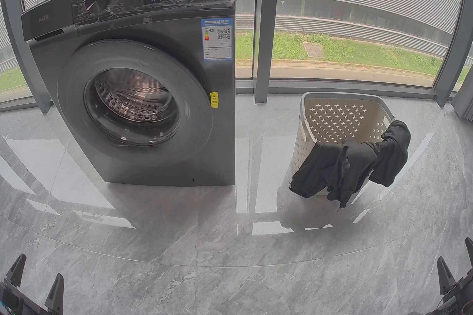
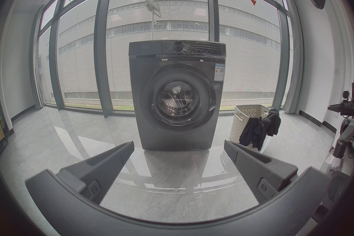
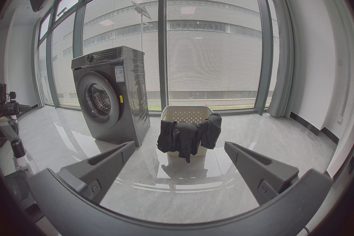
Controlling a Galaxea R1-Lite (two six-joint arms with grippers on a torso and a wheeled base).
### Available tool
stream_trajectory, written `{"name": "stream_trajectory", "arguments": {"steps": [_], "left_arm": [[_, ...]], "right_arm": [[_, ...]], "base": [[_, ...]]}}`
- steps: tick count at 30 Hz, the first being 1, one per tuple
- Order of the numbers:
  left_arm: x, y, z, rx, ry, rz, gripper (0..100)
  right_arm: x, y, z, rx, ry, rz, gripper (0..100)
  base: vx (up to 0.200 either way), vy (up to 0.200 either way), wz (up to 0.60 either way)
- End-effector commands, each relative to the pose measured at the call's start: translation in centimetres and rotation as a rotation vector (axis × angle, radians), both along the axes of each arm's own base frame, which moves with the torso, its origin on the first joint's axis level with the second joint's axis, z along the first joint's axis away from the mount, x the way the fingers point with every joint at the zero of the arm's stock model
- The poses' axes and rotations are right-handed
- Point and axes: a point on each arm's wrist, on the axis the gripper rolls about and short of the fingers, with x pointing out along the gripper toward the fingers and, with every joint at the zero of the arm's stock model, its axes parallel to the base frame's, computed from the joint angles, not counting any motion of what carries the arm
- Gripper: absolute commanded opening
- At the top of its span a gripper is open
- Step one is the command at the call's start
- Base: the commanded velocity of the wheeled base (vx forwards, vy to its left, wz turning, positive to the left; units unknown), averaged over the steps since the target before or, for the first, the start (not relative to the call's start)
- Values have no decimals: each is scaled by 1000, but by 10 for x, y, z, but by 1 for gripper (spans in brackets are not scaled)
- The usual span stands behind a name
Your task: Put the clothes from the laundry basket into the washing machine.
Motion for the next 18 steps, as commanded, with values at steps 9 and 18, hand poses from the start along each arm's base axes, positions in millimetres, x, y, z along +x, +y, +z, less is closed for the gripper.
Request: {"name": "stream_trajectory", "arguments": {"steps": [9,18], "left_arm": [[0,0,-5,-2,0,-1,100],[0,0,-5,0,0,-1,100]], "right_arm": [[1,0,-5,-1,8,1,100],[1,0,-5,-1,8,1,100]], "base": [[0,-200,0],[0,-200,0]]}}
